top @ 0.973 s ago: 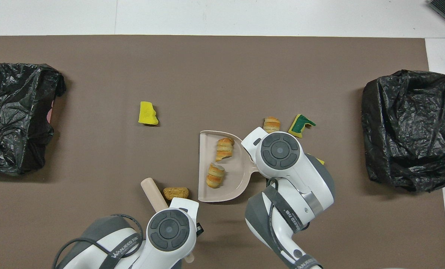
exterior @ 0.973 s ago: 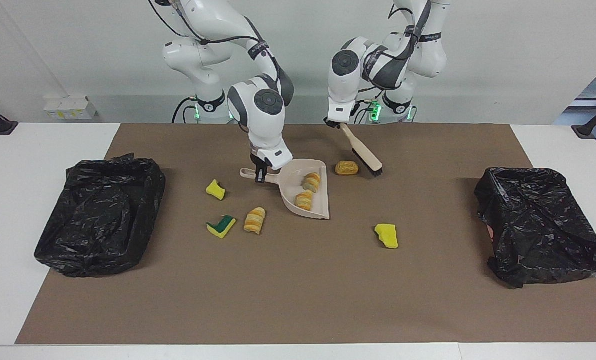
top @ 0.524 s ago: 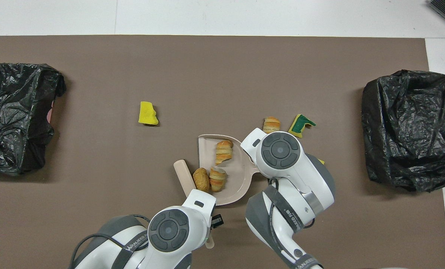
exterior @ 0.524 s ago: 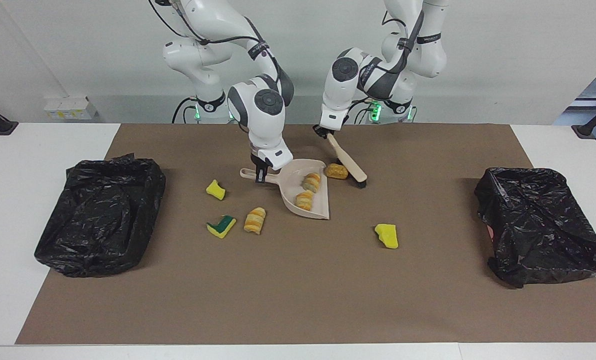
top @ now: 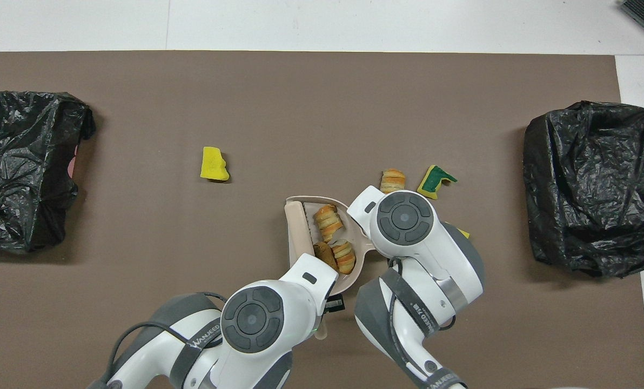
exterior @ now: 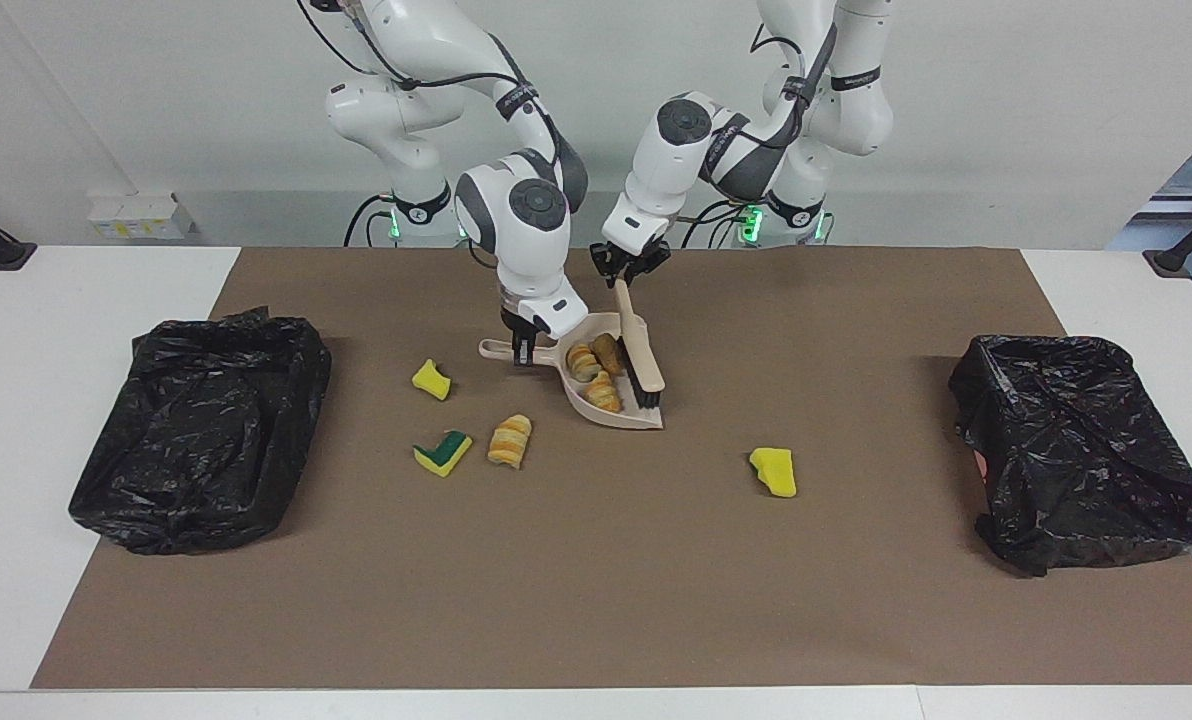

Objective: Sweep and dump trash in bin

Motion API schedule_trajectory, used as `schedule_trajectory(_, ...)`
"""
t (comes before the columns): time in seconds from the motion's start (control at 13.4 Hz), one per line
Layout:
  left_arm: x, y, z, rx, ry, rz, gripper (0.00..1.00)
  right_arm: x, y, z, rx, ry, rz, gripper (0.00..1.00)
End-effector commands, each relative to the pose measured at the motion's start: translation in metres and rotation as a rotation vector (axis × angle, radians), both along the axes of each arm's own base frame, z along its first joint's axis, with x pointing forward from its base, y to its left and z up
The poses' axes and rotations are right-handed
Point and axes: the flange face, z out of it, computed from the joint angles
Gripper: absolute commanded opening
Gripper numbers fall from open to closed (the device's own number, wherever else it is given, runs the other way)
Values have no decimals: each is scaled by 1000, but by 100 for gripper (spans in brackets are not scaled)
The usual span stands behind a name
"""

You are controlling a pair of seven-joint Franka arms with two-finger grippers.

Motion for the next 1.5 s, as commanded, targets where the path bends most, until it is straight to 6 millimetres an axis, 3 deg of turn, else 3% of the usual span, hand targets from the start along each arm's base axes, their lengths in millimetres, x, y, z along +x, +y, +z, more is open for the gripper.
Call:
schedule_trajectory(0.0, 28, 17, 14, 117, -23, -67, 0, -1, 1, -3, -24, 17, 40, 0)
schedule_trajectory(0.37, 113, 82, 13, 161, -7, -197, 0, -1, 0, -4, -25, 17, 37, 0)
schedule_trajectory(0.6, 184, 150, 13, 195, -58, -309, 0, -1, 1, -3, -25, 17, 33, 0)
schedule_trajectory(0.67, 201, 163, 15, 202, -70, -329, 0, -1, 1, -3, -25, 17, 33, 0)
schedule_trajectory(0.75, 221, 195, 8, 214, -65, -341, 0, -1, 1, -3, -26, 18, 31, 0)
schedule_trajectory(0.82, 231, 212, 6, 211, -68, -390, 0, -1, 1, -3, -25, 17, 30, 0)
schedule_trajectory(1.05, 242, 252, -12, 189, -40, -520, 0, -1, 1, -3, -26, 16, 25, 0)
schedule_trajectory(1.27, 233, 266, -20, 154, -2, -714, 0, -3, 3, -2, -31, 18, 14, 0)
schedule_trajectory(1.42, 213, 265, -27, 147, 44, -738, 0, -4, 3, -2, -32, 19, 13, 0)
